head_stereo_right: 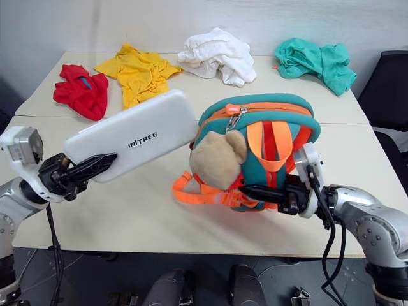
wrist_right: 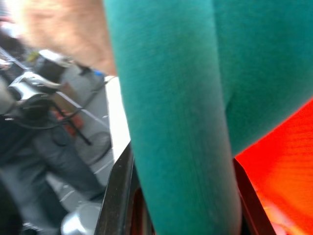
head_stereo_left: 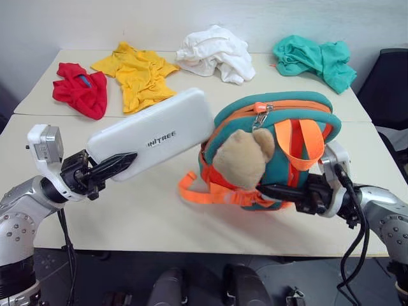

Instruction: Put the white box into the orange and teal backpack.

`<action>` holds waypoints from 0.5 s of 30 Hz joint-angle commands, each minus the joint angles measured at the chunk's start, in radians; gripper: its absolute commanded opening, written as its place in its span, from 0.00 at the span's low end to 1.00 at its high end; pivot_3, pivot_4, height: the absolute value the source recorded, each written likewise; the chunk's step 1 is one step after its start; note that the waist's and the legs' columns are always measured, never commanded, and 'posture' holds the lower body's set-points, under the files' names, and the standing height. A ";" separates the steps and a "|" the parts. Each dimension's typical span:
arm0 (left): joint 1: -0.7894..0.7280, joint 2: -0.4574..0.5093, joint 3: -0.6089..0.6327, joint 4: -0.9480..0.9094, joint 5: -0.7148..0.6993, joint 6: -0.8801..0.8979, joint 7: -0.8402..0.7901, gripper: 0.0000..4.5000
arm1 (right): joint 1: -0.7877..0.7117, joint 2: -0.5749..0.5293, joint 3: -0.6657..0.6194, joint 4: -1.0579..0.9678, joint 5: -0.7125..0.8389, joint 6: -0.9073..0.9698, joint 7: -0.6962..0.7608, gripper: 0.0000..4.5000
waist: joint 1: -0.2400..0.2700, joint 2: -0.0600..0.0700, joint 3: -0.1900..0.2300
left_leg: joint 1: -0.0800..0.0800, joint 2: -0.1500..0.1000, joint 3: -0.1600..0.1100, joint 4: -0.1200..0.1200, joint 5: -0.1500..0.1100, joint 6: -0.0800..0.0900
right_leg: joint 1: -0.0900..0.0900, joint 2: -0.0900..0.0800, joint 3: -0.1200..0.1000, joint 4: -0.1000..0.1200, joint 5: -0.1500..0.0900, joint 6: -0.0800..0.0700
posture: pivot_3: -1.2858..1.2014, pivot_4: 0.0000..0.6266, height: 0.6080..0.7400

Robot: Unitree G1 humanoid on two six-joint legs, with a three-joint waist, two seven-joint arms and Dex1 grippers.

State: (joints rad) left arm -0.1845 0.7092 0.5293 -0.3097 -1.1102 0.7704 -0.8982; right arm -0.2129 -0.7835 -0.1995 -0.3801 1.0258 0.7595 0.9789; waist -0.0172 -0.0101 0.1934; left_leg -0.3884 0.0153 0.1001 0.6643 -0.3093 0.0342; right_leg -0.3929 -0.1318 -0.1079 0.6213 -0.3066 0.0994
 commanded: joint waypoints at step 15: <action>-0.171 0.078 -0.299 0.104 0.324 -0.225 -0.183 0.29 | -0.035 0.029 0.019 0.026 -0.071 -0.031 0.055 0.10 | 0.028 0.000 0.000 | 0.000 -0.001 0.002 0.001 0.000 0.001 | 0.000 0.001 0.000 0.000 0.000 0.000 | 0.52 0.24 1.00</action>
State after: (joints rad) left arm -0.3404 0.7704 0.2512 -0.2080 -0.8177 0.5797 -1.0407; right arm -0.2418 -0.7412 -0.1652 -0.3429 0.9509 0.7372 1.0167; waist 0.0111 -0.0101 0.1934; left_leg -0.3886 0.0143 0.1022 0.6650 -0.3093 0.0351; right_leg -0.3932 -0.1307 -0.1076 0.6215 -0.3066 0.0994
